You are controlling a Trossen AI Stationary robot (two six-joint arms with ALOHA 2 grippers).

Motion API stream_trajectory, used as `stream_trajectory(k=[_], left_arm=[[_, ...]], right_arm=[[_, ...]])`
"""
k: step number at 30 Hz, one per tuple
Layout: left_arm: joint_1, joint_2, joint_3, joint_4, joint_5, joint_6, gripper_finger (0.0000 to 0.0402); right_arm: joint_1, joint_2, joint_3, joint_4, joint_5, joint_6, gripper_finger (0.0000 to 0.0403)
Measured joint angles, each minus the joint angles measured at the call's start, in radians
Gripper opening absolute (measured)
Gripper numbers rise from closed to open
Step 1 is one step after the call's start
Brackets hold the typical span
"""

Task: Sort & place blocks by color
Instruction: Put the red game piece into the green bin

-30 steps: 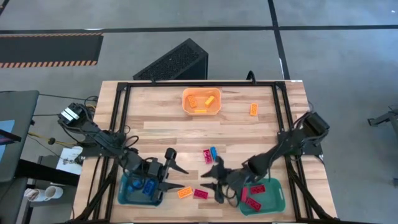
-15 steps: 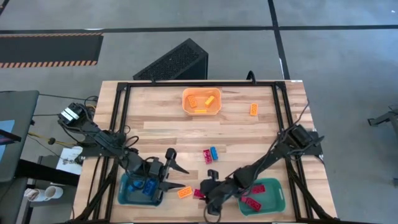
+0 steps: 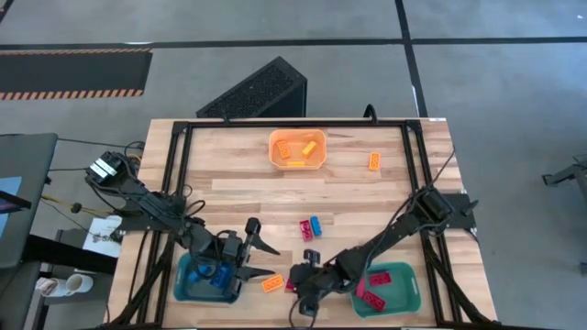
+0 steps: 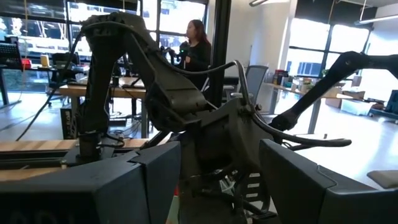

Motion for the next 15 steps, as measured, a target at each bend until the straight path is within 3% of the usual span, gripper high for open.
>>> stream_trajectory(k=[4,15], left_arm=[[0.000,0.000,0.000,-0.002,-0.009,0.000,0.0206],[0.000,0.000,0.000,-0.010,-0.021,-0.001,0.0206]], right_arm=[[-0.010,-0.007,0.000,0.002,0.000,-0.005,0.0214],[-0.018,-0.008,0.000,-0.031,-0.004,-0.016,0.0320]])
